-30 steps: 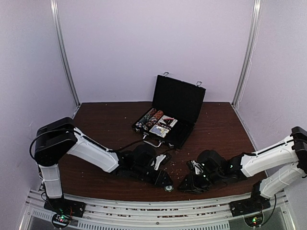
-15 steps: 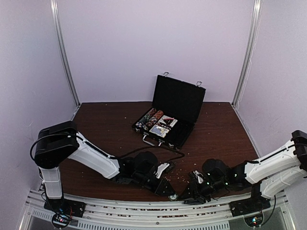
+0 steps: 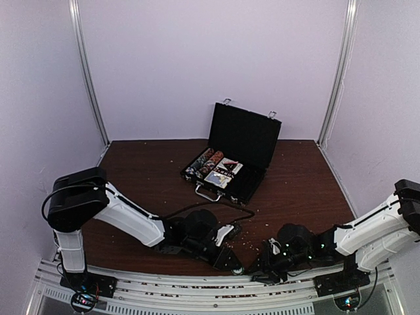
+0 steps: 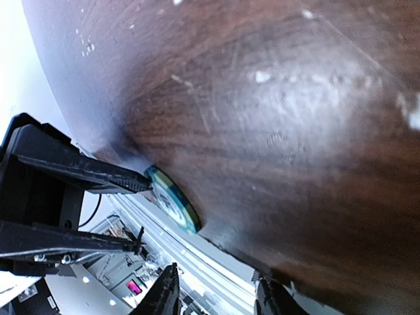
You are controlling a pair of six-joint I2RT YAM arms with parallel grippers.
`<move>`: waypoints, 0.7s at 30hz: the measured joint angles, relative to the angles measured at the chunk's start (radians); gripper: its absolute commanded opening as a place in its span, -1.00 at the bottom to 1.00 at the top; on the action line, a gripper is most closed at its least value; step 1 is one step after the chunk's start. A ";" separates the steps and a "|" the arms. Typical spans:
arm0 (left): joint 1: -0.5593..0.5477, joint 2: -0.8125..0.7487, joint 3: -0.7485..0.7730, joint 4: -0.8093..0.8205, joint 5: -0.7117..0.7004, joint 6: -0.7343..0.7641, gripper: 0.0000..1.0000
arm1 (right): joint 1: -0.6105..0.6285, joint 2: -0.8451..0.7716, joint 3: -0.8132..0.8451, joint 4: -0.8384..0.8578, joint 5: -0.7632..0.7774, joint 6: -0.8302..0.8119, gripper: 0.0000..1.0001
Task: Pack up texas hold em set
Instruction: Move the poker chip to the corner of the board.
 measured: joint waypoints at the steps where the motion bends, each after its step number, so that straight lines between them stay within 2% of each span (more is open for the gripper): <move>1: 0.000 0.000 0.006 -0.009 -0.005 0.002 -0.40 | 0.004 0.008 0.000 0.010 0.007 0.005 -0.24; 11: 0.000 0.000 0.067 -0.040 -0.080 0.034 -0.34 | 0.043 0.058 0.005 0.085 0.064 0.080 -0.27; 21: -0.001 0.003 0.046 -0.047 -0.064 0.018 -0.34 | 0.050 0.082 0.007 0.119 0.087 0.107 -0.28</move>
